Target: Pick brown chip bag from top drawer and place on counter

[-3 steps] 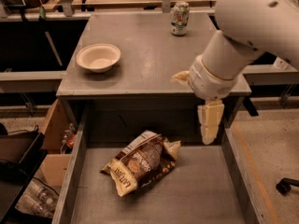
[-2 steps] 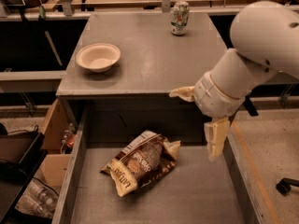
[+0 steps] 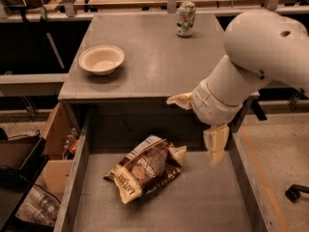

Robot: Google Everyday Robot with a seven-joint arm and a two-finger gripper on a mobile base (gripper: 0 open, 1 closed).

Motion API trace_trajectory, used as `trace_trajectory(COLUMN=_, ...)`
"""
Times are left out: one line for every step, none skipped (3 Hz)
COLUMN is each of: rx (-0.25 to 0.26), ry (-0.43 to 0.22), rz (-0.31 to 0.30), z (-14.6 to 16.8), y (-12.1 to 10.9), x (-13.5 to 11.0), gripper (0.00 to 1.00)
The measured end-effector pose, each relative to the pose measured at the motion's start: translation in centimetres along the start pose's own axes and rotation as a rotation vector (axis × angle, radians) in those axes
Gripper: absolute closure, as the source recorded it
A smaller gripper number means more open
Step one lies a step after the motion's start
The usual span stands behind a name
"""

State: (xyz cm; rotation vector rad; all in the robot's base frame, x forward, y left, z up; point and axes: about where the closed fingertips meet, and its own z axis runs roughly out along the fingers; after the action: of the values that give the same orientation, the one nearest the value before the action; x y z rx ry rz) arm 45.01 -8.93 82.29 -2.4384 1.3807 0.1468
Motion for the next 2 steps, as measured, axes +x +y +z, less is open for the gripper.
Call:
trace_trajectory(rx=-0.010, ry=0.057, rz=-0.023, z=4.2, y=-1.4, x=-0.4, gripper=0.00)
trace_trajectory(rx=-0.020, ry=0.091, rz=-0.073, z=8.8, y=-2.6, x=0.1, gripper=0.00)
